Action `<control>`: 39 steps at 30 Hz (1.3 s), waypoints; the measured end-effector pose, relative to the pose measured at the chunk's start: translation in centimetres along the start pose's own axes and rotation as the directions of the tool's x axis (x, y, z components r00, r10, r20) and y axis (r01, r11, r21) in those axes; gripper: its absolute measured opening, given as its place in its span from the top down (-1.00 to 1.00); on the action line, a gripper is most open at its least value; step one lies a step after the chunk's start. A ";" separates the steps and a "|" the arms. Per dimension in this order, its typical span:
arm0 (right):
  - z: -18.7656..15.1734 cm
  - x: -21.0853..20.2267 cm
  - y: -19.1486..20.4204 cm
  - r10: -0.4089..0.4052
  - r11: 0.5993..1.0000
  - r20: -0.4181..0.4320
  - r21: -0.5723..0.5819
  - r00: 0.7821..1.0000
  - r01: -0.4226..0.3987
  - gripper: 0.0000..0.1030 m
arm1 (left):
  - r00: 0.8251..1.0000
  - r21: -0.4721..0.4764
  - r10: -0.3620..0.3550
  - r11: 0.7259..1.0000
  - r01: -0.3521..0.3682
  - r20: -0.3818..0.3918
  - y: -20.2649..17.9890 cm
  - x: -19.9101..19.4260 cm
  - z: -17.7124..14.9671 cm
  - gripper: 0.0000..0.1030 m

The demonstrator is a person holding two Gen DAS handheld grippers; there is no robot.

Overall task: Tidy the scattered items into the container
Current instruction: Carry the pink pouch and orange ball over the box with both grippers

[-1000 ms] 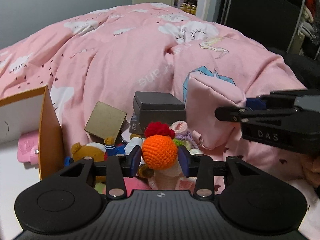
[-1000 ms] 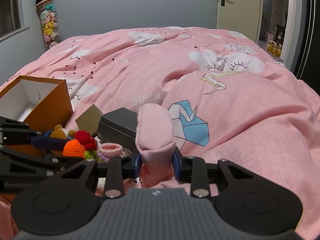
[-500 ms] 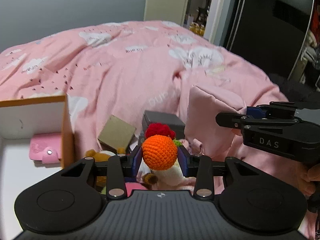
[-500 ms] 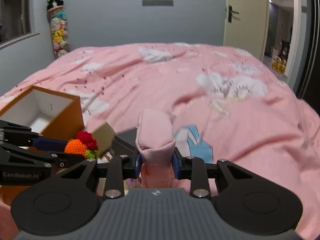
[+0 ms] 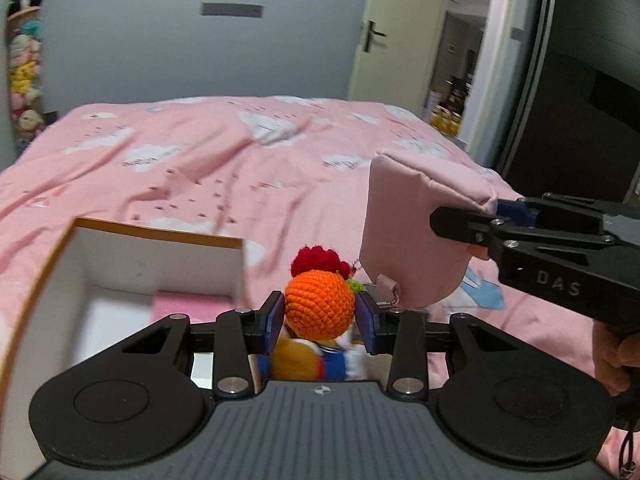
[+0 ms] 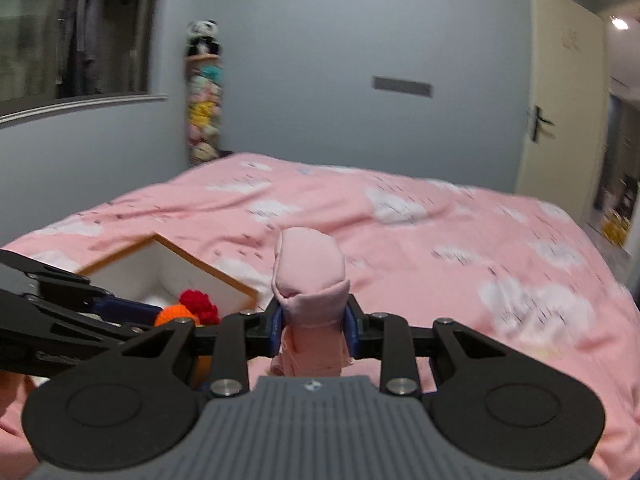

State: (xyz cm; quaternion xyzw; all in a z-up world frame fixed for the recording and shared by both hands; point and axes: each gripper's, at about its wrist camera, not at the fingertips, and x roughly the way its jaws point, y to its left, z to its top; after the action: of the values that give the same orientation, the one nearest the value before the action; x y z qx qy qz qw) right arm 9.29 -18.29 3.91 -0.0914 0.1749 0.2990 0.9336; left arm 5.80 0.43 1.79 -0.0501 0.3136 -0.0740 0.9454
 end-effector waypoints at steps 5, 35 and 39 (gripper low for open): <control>1.9 1.3 2.9 0.095 0.992 0.044 -0.083 0.995 -0.091 0.38 | 0.997 -0.038 0.069 0.997 -0.069 0.014 2.9 -0.9 0.4 0.14; -0.4 17.4 16.9 0.003 0.661 -0.190 -0.736 0.982 -0.145 0.38 | 0.957 -0.098 0.241 0.961 -0.258 -0.164 11.6 1.8 -2.9 0.14; -1.9 19.1 17.8 -0.038 0.595 -0.216 -0.790 0.976 -0.152 0.37 | 0.954 -0.111 0.243 0.958 -0.264 -0.177 12.3 2.0 -3.0 0.14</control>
State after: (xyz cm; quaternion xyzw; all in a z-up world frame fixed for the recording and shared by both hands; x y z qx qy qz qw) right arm 12.76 5.54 -6.29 -0.5261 0.1221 0.3640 0.7588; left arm 6.92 12.03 -3.56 -0.0662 0.3972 0.0653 0.9130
